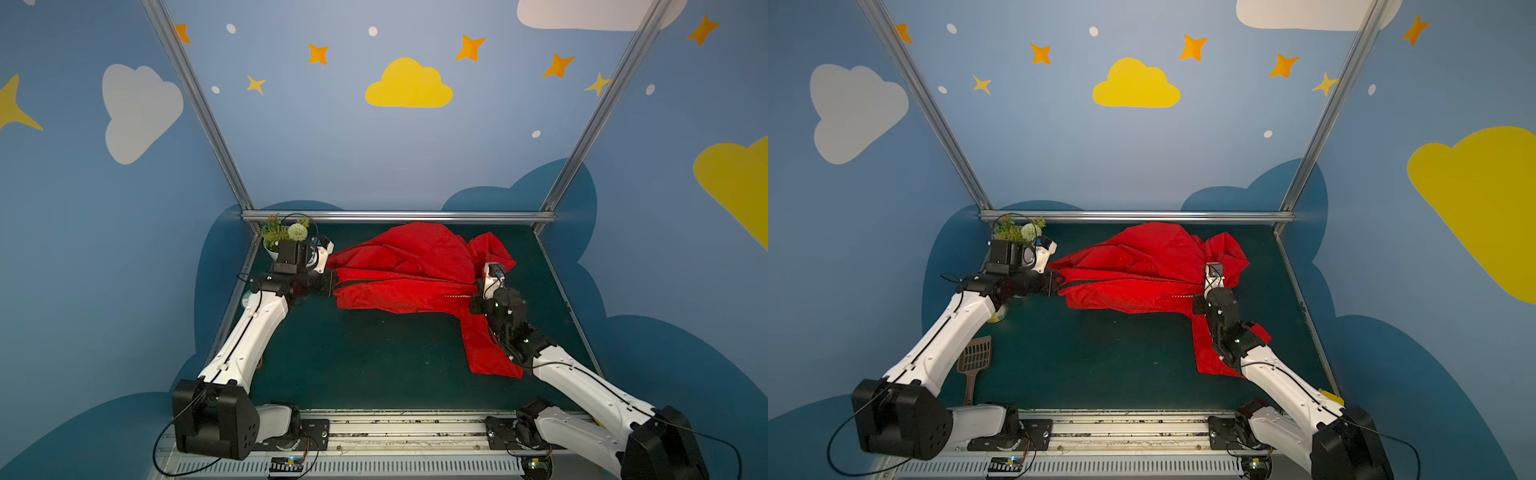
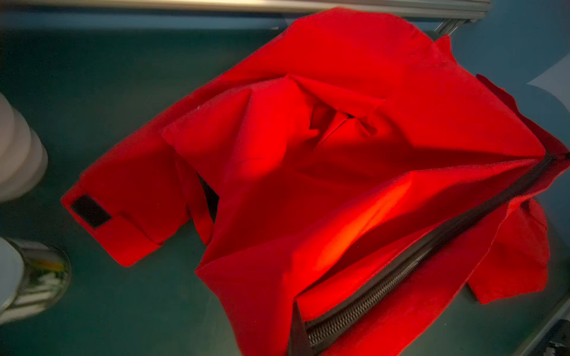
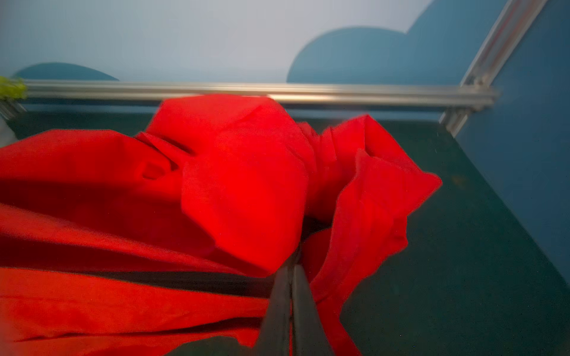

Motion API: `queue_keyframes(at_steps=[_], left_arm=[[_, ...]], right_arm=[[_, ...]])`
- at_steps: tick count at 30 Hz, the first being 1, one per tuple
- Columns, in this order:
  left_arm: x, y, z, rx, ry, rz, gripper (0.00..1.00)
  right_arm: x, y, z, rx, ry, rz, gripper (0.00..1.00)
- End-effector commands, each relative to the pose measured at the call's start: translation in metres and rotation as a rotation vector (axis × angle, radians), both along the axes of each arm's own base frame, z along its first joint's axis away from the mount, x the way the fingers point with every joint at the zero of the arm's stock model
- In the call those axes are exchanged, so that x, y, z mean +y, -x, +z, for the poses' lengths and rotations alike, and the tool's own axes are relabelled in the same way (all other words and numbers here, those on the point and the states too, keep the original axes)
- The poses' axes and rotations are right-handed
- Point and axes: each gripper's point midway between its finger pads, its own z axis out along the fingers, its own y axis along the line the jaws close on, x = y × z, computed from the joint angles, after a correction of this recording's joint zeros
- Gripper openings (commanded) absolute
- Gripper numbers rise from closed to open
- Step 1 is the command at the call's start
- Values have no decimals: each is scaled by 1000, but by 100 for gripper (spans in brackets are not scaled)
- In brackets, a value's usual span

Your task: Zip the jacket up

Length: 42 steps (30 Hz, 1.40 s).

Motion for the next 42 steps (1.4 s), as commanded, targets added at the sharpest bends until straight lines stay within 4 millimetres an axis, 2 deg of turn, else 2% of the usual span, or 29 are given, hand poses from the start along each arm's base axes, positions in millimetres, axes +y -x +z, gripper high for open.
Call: queue_keyframes(at_steps=[1,5,9,15,19,22,24,26,28,30,31,33,35,36,37,38,42], left_arm=[[28,-6,5,-94,-38,145,3],[37,16,-29,-52,-51,198,3],[48,27,-42,-100,-100,239,3],[62,34,-40,-218,-145,290,3],[65,35,-43,-198,-181,277,3],[68,27,-34,-202,-181,299,3],[59,17,-23,-209,-142,268,3],[44,4,-11,-207,-69,220,3],[25,-15,0,-188,17,160,3],[16,-42,12,-170,55,148,3],[23,-55,14,-163,27,184,3],[49,-78,30,-183,-41,251,3],[73,-90,46,-201,8,309,3],[83,-93,54,-214,18,323,3],[89,-94,59,-224,14,330,3],[94,-94,63,-237,5,333,3],[91,-93,65,-253,14,305,3]], right_arm=[[-49,12,-1,-36,-78,-241,0],[-76,32,-19,-26,-140,-363,0],[-105,50,-30,-27,-185,-492,0],[-133,69,-40,-45,-251,-591,0],[-149,72,-41,-25,-243,-645,0],[-160,72,-39,-16,-255,-691,0],[-156,61,-28,-30,-259,-641,0],[-140,44,-14,-23,-264,-544,0],[-117,20,-3,12,-293,-451,0],[-109,-3,6,27,-276,-447,0],[-111,-13,11,12,-263,-468,0],[-129,-29,15,-17,-233,-564,0],[-143,-41,21,-20,-237,-574,0],[-149,-43,18,-8,-229,-577,0],[-151,-48,26,-31,-219,-569,0],[-156,-52,35,-53,-210,-579,0],[-160,-56,37,-51,-229,-582,0]])
